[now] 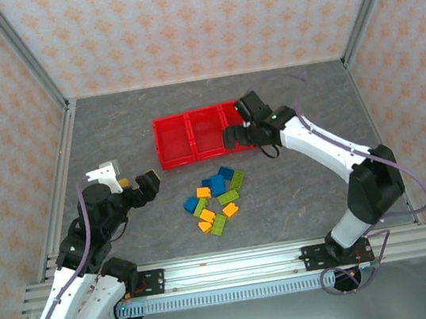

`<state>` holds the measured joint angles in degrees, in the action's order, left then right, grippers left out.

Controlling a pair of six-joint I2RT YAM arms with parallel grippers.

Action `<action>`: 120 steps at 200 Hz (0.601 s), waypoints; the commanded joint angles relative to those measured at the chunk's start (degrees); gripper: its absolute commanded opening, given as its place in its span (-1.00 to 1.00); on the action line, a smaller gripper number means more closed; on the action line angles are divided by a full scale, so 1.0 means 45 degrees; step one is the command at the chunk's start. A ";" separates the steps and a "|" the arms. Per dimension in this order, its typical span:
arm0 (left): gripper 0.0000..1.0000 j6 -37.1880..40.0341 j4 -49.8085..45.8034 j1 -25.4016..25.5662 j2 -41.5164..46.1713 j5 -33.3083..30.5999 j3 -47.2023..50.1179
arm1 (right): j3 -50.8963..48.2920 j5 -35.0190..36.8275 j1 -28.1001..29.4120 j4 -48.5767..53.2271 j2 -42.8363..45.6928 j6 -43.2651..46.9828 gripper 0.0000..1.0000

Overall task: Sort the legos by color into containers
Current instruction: Pick up the lego from the center of the table.

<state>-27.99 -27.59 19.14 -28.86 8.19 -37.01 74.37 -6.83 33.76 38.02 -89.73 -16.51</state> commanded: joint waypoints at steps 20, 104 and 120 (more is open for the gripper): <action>0.99 0.0262 0.0546 0.0103 0.0046 0.0289 0.0119 | -0.2142 0.0070 0.0856 -0.1157 0.1012 -0.2339 0.91; 0.98 0.0302 0.0620 0.0093 0.0202 0.0564 0.0141 | -0.2524 0.1296 0.2258 -0.1779 -0.0964 -0.3314 0.80; 0.99 0.0303 0.0643 0.0103 0.0222 0.0564 0.0174 | -0.2466 0.1523 0.2302 -0.1678 -0.1185 -0.3319 0.75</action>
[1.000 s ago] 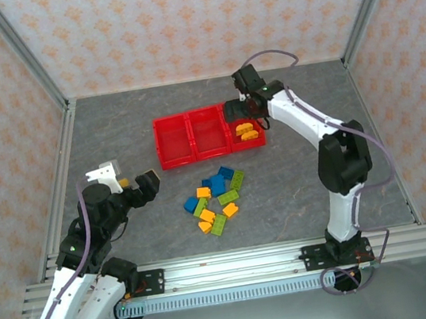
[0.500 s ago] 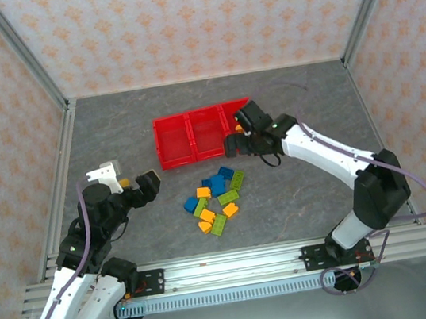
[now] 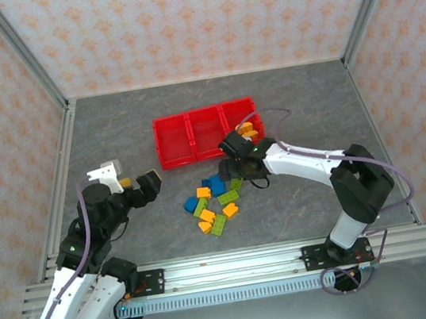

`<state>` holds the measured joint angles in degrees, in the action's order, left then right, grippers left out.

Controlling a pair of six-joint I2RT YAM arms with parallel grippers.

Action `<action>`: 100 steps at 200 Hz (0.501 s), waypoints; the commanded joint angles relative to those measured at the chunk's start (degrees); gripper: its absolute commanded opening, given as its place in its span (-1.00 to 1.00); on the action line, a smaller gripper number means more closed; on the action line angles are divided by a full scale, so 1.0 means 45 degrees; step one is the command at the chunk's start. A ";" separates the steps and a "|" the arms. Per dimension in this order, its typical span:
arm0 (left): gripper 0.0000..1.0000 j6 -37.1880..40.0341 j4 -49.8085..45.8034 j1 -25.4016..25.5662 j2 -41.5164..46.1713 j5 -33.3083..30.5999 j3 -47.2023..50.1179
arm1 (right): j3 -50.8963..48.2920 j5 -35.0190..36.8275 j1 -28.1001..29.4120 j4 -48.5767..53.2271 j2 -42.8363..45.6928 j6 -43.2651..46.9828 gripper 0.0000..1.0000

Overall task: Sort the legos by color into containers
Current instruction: Pick up the lego from the center of the table.

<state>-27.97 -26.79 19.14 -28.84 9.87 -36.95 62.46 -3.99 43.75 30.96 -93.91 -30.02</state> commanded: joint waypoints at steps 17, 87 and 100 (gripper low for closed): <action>0.99 0.0307 0.0445 0.0103 0.0237 0.0228 0.0147 | 0.0174 0.1119 0.0102 -0.0007 -0.0451 -0.0327 0.69; 0.99 0.0314 0.0494 0.0103 0.0198 0.0287 0.0150 | 0.0195 0.1263 0.0160 -0.0295 -0.1397 -0.0280 0.60; 0.99 0.0316 0.0486 0.0103 0.0198 0.0287 0.0145 | 0.0234 0.1401 0.0169 -0.0165 -0.1617 -0.0267 0.59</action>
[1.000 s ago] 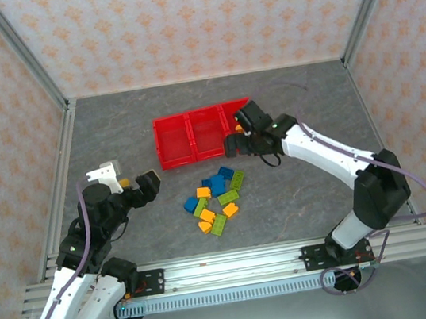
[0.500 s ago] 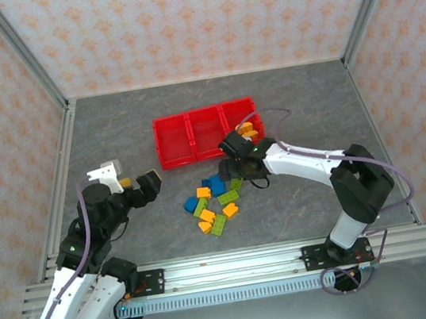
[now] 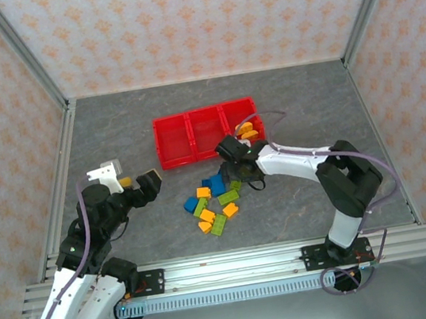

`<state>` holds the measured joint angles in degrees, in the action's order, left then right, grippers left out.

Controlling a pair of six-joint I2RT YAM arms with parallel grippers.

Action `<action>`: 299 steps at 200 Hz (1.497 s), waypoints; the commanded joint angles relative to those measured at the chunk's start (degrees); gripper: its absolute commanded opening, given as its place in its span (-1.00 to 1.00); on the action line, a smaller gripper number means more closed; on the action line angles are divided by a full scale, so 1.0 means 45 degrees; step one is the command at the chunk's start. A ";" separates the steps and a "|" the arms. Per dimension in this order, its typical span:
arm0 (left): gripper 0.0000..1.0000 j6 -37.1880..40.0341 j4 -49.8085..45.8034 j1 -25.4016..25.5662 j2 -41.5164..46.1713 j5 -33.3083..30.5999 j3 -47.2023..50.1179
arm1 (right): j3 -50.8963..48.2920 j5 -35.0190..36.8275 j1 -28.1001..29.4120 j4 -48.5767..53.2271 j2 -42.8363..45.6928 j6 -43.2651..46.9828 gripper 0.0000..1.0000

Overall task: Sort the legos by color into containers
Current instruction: Pick up the lego from the center of the table.

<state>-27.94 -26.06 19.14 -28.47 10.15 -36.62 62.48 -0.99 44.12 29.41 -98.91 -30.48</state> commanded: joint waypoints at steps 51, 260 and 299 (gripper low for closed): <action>0.99 0.0335 0.0346 0.0103 0.0004 0.0329 0.0091 | 0.0076 0.1298 0.0081 0.0308 -0.0903 -0.0114 0.51; 0.99 0.0292 0.0344 0.0103 0.0125 0.0206 0.0115 | -0.1559 0.0651 0.0137 -0.1010 0.0034 -0.1291 0.16; 0.99 0.0292 0.0370 0.0103 0.0117 0.0263 0.0122 | -0.1493 0.0594 0.0226 -0.1610 -0.0682 -0.1537 0.02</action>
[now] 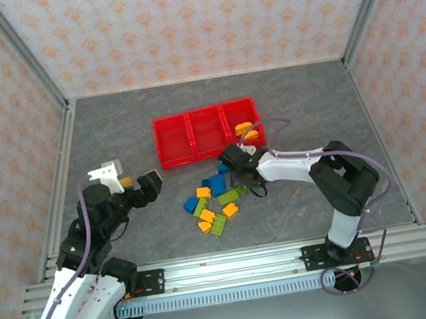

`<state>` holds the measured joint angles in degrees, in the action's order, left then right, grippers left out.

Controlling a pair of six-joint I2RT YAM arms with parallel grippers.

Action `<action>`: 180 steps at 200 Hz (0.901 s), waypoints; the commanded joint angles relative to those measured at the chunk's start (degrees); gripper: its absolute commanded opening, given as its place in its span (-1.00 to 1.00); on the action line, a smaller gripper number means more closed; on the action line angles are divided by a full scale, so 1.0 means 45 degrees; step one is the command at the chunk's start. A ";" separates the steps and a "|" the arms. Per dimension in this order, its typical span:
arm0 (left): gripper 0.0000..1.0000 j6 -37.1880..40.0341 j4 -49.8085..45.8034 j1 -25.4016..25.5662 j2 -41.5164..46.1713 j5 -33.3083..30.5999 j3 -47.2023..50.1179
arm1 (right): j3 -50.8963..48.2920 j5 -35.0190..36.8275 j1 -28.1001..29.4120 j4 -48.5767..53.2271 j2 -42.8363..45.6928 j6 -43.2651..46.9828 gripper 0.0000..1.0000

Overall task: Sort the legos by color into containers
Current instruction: Pick up the lego from the center of the table.

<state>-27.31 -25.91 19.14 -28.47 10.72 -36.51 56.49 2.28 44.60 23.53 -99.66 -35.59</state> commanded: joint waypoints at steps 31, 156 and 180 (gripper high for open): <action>0.98 0.0173 0.0325 0.0103 0.0001 0.0176 0.0082 | 0.0454 0.0143 0.0099 -0.0382 -0.0895 -0.0264 -0.13; 0.99 0.0133 0.0273 0.0103 -0.0226 -0.0032 0.0077 | 0.2718 0.1030 0.0378 0.0591 0.1031 0.0371 -0.35; 0.99 0.0131 0.0235 0.0103 -0.0352 -0.0115 0.0050 | 0.3867 0.1358 0.0382 0.0351 0.0909 0.1731 -0.32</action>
<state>-27.33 -25.91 19.14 -29.50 10.68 -36.47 68.16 4.36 46.00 25.69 -97.19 -33.85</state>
